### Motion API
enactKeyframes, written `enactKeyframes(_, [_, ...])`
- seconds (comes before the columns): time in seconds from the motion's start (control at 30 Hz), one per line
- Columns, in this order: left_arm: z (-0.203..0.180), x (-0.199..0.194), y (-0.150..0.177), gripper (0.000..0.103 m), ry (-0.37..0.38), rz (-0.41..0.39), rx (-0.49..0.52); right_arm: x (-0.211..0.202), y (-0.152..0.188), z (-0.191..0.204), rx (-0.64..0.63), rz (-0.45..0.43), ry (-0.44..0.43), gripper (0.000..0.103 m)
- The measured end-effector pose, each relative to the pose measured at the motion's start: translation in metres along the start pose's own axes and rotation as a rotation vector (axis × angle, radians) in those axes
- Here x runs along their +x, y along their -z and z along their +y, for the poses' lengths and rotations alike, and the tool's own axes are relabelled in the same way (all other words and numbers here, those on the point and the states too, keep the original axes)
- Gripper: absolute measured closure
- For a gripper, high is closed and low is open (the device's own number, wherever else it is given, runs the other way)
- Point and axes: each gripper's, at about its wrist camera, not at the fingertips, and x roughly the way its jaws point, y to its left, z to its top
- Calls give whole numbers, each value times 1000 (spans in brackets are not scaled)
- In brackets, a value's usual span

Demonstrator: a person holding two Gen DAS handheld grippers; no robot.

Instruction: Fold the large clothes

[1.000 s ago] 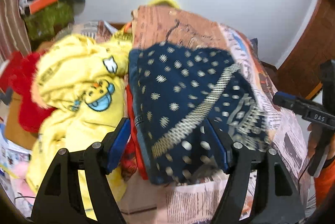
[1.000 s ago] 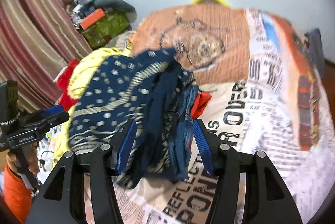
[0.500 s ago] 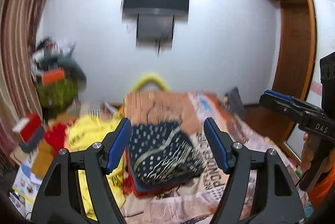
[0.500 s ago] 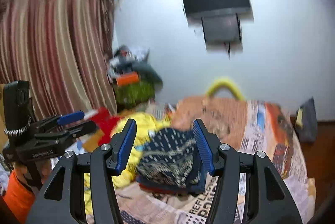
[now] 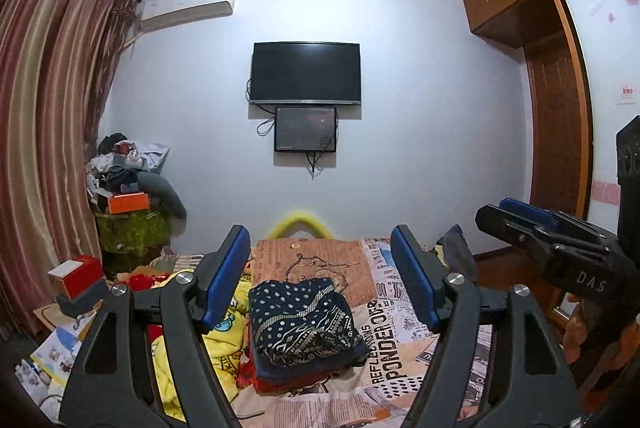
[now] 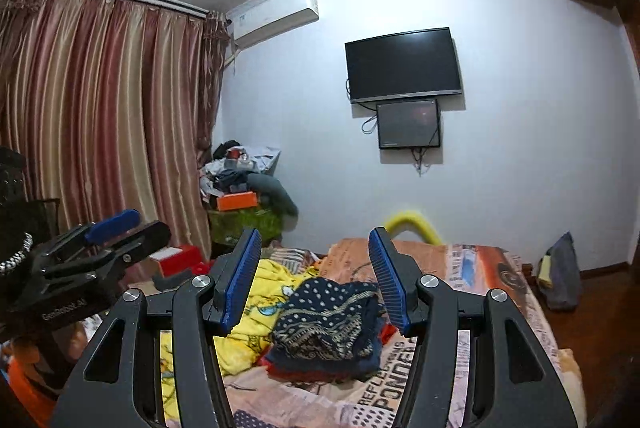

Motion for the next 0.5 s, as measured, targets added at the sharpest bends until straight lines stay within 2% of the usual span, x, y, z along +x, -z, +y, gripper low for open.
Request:
enactKeyframes(0.03, [0, -1, 3, 19, -4, 0, -4, 1, 1, -1, 0, 3, 4, 50])
enactKeyframes(0.1, [2, 0, 6, 10, 0, 2, -18, 4, 1, -1, 3, 16, 21, 35])
enactKeyframes(0.13, [2, -1, 7, 6, -5, 4, -22, 5, 1, -1, 4, 16, 33, 31])
enactKeyframes(0.2, [3, -2, 10, 2, -29, 6, -19, 3, 1, -2, 2, 10, 57, 23])
enactKeyframes(0.4, [4, -2, 14, 1, -35, 17, -20, 2, 4, -3, -7, 10, 103, 8])
enactKeyframes(0.5, [4, -2, 15, 1, -36, 19, -24, 0, 7, -5, -5, 4, 112, 5])
